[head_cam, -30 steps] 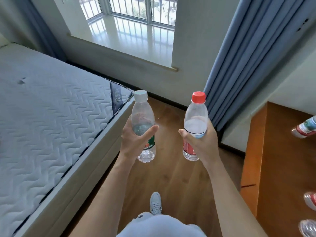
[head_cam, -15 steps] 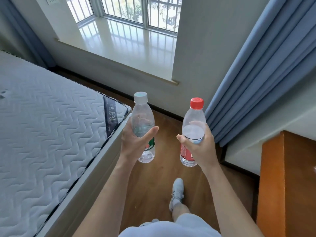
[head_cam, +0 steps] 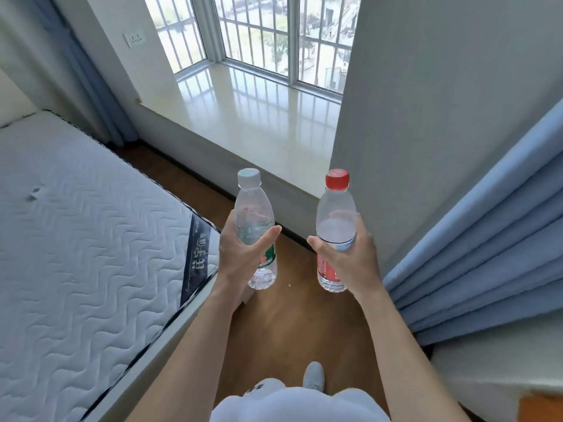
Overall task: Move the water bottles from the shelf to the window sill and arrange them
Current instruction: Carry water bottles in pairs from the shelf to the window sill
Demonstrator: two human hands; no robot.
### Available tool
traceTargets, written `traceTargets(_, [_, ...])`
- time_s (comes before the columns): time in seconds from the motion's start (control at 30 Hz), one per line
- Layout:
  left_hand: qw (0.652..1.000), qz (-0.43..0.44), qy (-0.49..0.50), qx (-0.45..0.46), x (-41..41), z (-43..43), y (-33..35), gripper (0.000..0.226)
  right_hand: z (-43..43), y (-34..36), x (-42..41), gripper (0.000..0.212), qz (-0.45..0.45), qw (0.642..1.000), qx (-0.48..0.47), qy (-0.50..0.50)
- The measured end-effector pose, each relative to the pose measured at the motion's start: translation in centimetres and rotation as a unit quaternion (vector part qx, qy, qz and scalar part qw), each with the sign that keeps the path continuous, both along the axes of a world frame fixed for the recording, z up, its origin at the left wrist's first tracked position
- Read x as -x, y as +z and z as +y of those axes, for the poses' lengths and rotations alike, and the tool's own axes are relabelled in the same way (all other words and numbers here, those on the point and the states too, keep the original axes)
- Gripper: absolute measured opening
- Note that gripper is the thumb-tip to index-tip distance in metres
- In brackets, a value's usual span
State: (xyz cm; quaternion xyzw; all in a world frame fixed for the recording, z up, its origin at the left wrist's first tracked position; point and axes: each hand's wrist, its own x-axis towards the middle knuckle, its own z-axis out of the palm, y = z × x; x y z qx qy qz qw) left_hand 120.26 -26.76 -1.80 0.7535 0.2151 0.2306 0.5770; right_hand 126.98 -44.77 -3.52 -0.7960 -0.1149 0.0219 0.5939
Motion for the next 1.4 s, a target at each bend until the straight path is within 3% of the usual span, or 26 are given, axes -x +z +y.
traceTargets(0.43, [0.997, 0.011, 0.082, -0.008, -12.1, 5.0, -0.9, 0.044, 6.3, -1.1, -15.1, 0.072, 0.009, 0.995, 0.001, 0.095])
traceTargets(0.57, [0.994, 0.017, 0.110, -0.017, -15.6, 8.2, -1.4, 0.048, 9.9, -1.6, -19.4, 0.063, 0.006, 0.993, 0.009, 0.114])
traceTargets(0.67, [0.992, 0.021, 0.123, -0.022, -18.6, 11.5, -1.6, 0.047, 13.5, -1.6, -23.0, 0.059, 0.008, 0.991, 0.014, 0.129])
traceTargets(0.83, [0.987, 0.025, 0.155, -0.024, -25.0, 19.3, -2.4, 0.062, 21.5, -1.3, -30.3, 0.074, 0.013, 0.988, 0.025, 0.153])
traceTargets(1.23, [0.976, 0.021, 0.217, -0.004, -34.9, 35.2, -2.3, 0.058, 39.3, -1.5, -42.3, 0.050, 0.046, 0.974, 0.028, 0.219])
traceTargets(1.4, [0.967, 0.019, 0.252, 0.015, -36.4, 40.5, -2.7, 0.062, 45.8, -2.4, -45.3, 0.051, 0.053, 0.965, 0.032, 0.256])
